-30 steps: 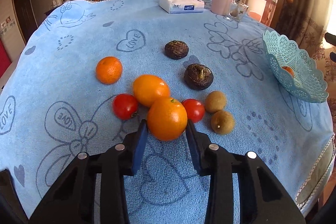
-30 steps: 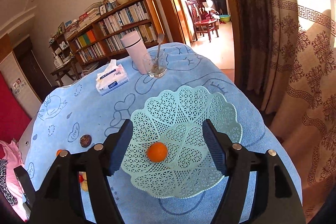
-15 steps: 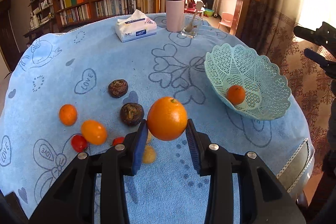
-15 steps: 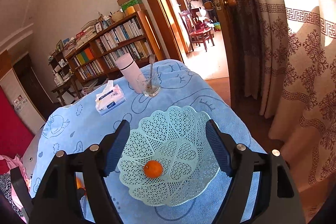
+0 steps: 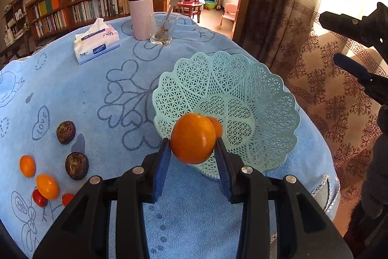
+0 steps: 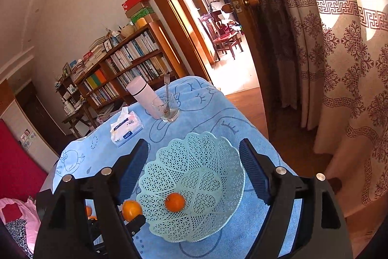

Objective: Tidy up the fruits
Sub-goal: 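Carry the held orange to the green basket and open the left gripper, then move the left gripper back to the fruit and grasp an orange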

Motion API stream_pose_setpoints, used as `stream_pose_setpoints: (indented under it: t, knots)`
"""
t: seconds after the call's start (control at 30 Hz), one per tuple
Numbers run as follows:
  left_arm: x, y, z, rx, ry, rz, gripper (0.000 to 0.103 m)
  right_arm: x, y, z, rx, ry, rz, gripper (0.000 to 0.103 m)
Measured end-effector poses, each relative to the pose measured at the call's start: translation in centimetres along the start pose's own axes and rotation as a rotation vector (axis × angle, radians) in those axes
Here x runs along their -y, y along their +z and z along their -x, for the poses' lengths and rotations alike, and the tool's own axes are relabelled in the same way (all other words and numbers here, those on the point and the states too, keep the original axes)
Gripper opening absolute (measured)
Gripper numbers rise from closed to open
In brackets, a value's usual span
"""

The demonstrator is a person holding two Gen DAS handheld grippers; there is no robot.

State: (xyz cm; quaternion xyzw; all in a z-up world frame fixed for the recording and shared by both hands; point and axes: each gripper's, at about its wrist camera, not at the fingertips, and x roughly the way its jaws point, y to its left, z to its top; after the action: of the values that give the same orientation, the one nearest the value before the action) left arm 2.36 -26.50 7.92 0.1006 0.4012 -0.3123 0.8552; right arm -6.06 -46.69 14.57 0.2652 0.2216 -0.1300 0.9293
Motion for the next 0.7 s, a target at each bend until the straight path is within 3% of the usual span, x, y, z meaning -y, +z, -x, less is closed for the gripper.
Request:
stream_pose_setpoints:
  t: [0.1, 0.2, 0.27, 0.5, 0.7]
  knots:
    - [0.6, 0.4, 0.6, 0.034, -0.012, -0.014, 0.041, 0.0, 0.0, 0.1, -0.002, 0.006, -0.003, 0.082]
    - [0.3, 0.5, 1.5, 0.062, -0.004, -0.01, 0.061, -0.3, 0.0, 0.2, 0.0, 0.011, 0.0, 0.084]
    - [-0.6, 0.5, 2.2, 0.074, 0.011, 0.01, 0.062, -0.5, 0.0, 0.4, 0.005, 0.015, 0.004, 0.084]
    - [-5.0, 0.1, 4.5, 0.118, 0.121, 0.112, 0.087, -1.3, -0.4, 0.8, 0.016, 0.016, 0.021, 0.088]
    - [-9.4, -0.9, 6.1, 0.128, 0.208, 0.186, 0.089, -2.2, -0.8, 1.0, 0.02, 0.034, 0.042, 0.092]
